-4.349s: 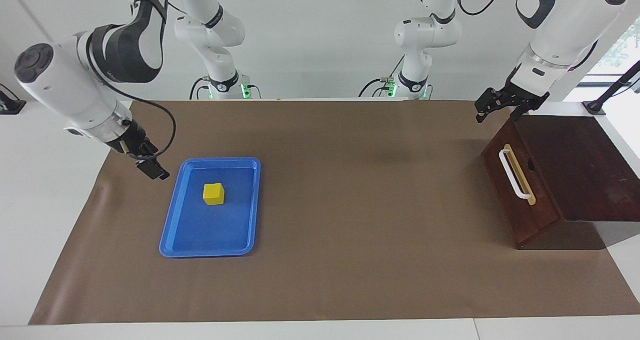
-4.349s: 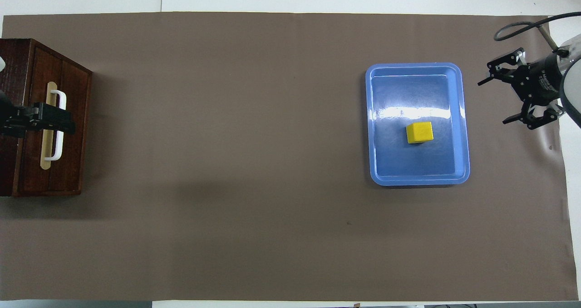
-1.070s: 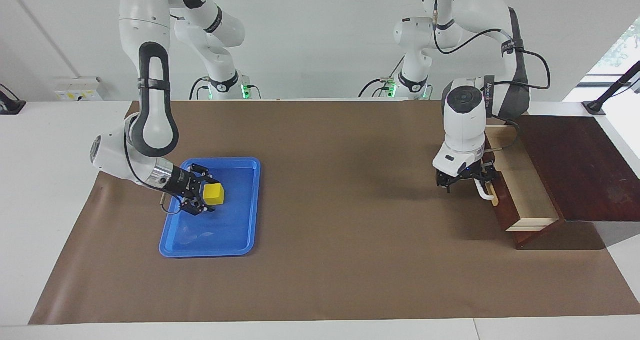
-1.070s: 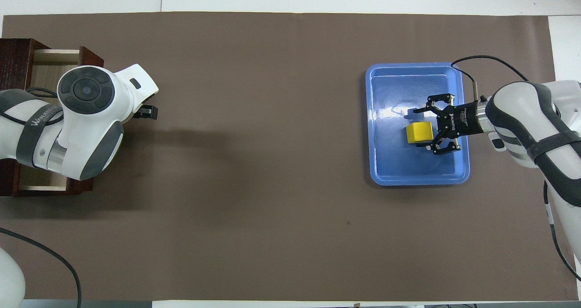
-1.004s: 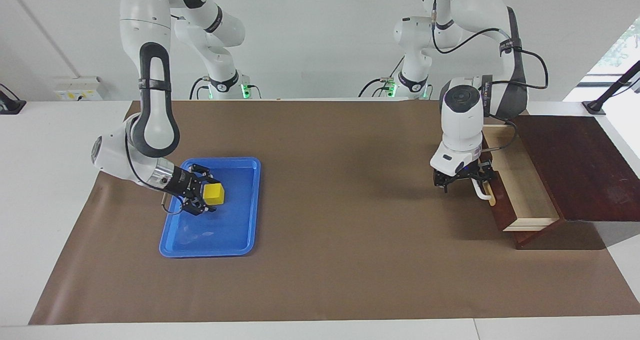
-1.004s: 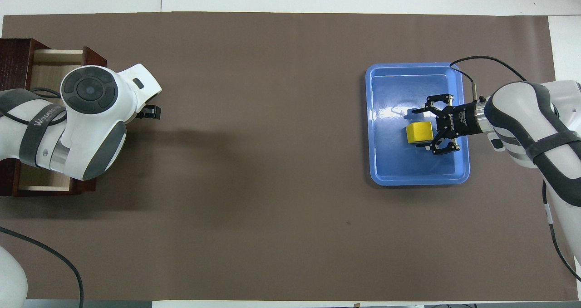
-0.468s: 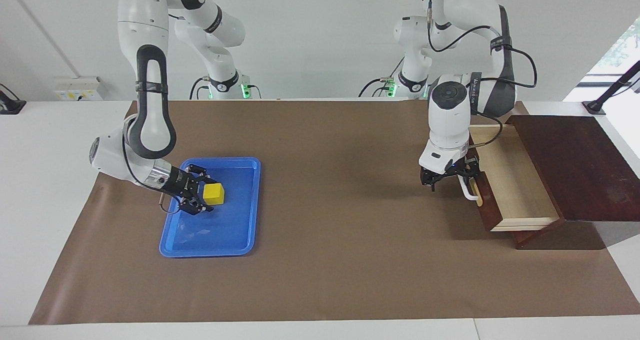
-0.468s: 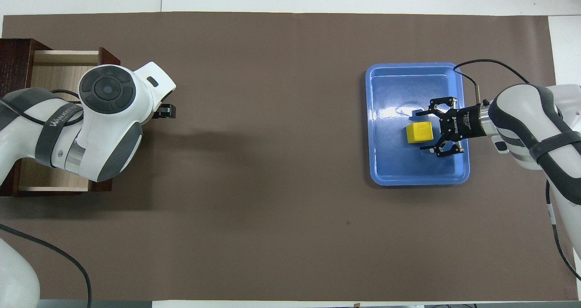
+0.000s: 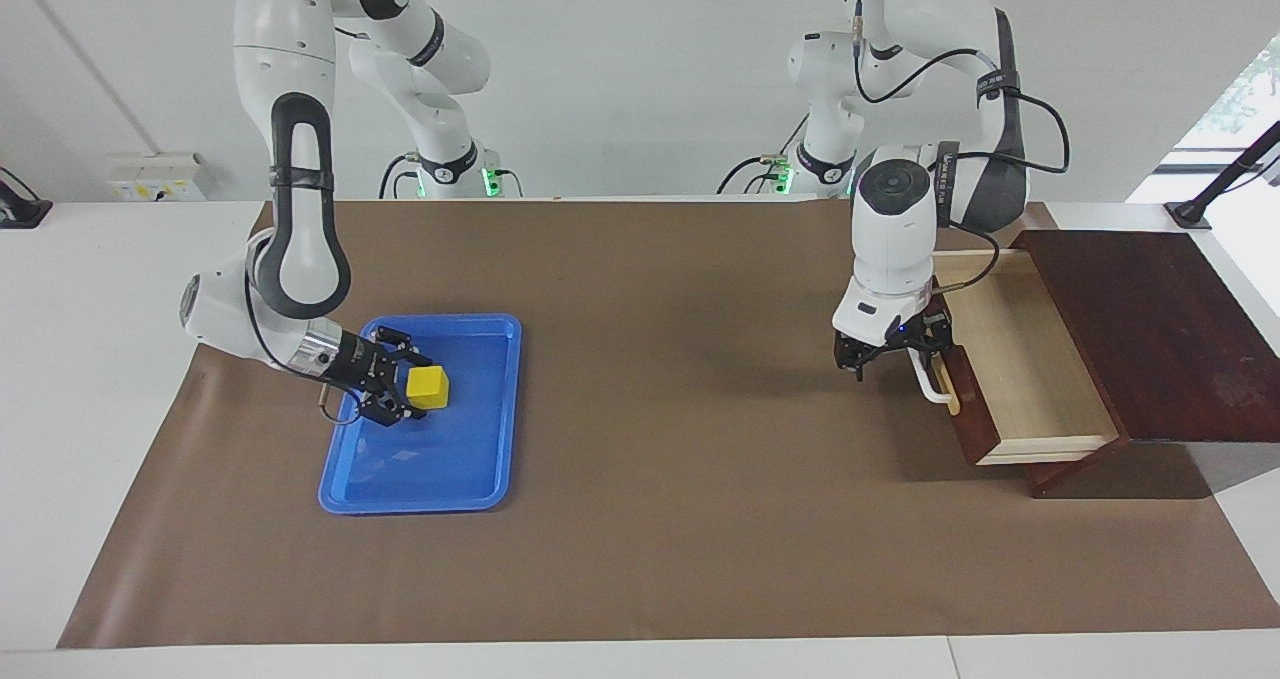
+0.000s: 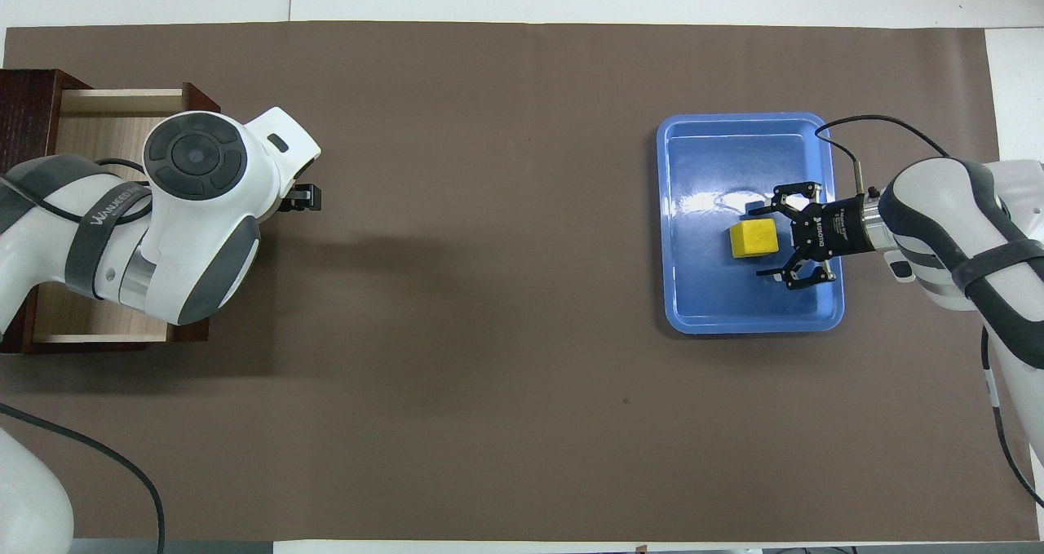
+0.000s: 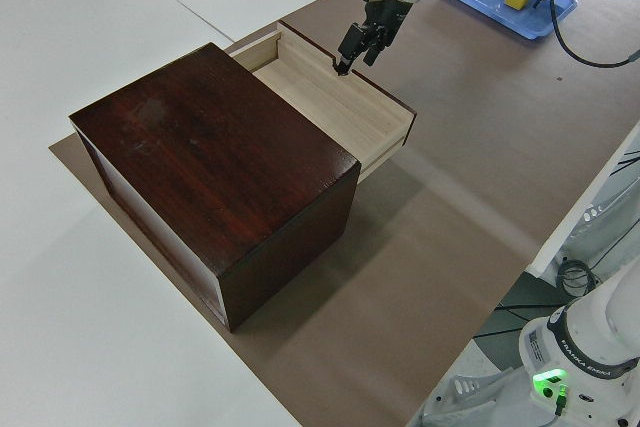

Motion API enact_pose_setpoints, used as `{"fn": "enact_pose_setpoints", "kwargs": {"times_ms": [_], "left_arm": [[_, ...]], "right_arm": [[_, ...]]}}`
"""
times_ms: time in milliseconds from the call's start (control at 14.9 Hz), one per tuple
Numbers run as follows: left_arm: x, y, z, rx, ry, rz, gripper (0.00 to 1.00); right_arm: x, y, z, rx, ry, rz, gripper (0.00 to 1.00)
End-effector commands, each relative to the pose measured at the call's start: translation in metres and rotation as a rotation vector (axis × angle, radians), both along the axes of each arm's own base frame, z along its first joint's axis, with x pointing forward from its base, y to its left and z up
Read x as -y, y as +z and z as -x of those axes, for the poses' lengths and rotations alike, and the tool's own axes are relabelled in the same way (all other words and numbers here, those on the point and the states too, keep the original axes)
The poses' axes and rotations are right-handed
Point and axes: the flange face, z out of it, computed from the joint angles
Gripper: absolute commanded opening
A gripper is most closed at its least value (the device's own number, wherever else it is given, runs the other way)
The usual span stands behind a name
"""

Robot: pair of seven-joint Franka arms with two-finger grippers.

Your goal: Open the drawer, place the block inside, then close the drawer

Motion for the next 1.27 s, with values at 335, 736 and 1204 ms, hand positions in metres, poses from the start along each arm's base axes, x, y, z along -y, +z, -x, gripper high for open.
{"fn": "enact_pose_setpoints", "kwargs": {"times_ms": [335, 736, 1204], "left_arm": [[0.014, 0.067, -0.017, -0.077, 0.121, 0.038, 1.0], [0.01, 0.109, -0.008, -0.066, 0.39, 0.177, 1.0], [0.007, 0.136, 0.01, -0.069, 0.726, 0.299, 1.0]], "right_arm": [[0.01, -0.005, 0.008, 0.042, 0.02, -0.021, 0.9], [0.01, -0.004, 0.008, 0.045, 0.021, -0.019, 0.78], [0.015, 0.035, -0.022, 0.108, 0.068, -0.037, 0.0]]}}
